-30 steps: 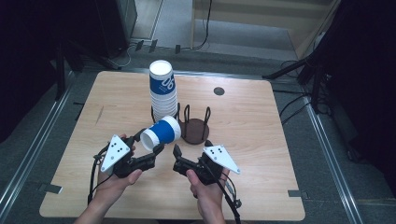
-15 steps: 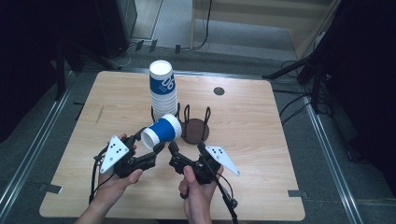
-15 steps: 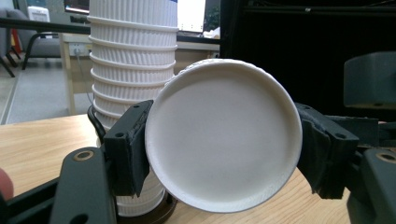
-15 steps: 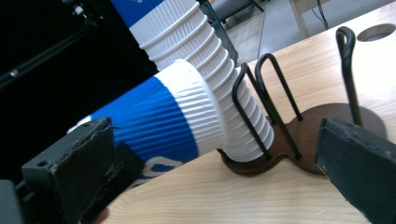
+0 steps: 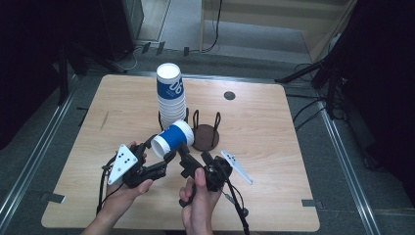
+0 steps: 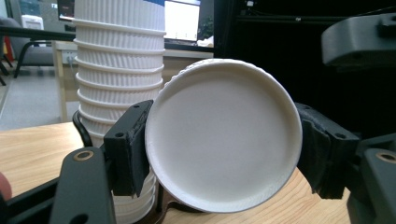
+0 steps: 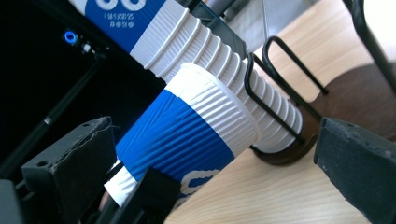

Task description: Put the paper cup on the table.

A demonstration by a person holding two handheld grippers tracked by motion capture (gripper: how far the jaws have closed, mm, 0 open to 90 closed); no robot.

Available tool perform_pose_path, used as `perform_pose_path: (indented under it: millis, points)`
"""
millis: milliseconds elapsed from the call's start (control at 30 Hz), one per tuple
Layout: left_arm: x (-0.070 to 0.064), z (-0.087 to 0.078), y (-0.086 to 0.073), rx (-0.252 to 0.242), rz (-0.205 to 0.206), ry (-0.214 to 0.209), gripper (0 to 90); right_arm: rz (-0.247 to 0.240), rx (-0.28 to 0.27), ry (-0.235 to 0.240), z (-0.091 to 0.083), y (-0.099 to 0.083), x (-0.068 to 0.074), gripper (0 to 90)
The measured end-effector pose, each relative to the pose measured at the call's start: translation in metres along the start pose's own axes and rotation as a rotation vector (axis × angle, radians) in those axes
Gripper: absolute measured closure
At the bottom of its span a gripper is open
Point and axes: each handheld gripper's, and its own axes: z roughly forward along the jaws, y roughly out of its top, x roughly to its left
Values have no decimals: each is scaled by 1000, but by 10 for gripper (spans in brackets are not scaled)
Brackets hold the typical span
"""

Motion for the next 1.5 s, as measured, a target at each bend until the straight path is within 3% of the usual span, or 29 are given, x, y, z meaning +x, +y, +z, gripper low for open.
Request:
perform_pose_path:
  millis: [33, 67, 100, 433, 533, 900, 1100, 1500]
  points:
    - [-1, 0, 0, -2, 3, 0, 289, 24, 4, 2, 1, 0, -1, 0]
    - [-2, 0, 0, -4, 5, 0, 290, 92, 28, 23, 3, 2, -4, 0]
    - [-2, 0, 0, -5, 5, -2, 290, 92, 28, 23, 3, 2, -4, 0]
    - [-6, 1, -3, -18, 5, -24, 290, 307, 58, 76, 10, 0, -15, 0]
    - [-6, 2, -3, -19, 0, -26, 290, 349, 70, 99, 13, -2, -17, 0]
    - [-9, 2, -5, -28, 2, -45, 290, 470, 93, 147, 25, -7, -23, 0]
    - [-10, 2, -5, -33, -1, -55, 290, 501, 89, 177, 29, -7, -23, 0]
    - [-10, 2, -5, -28, -3, -67, 290, 560, 150, 269, 45, -6, -32, 0]
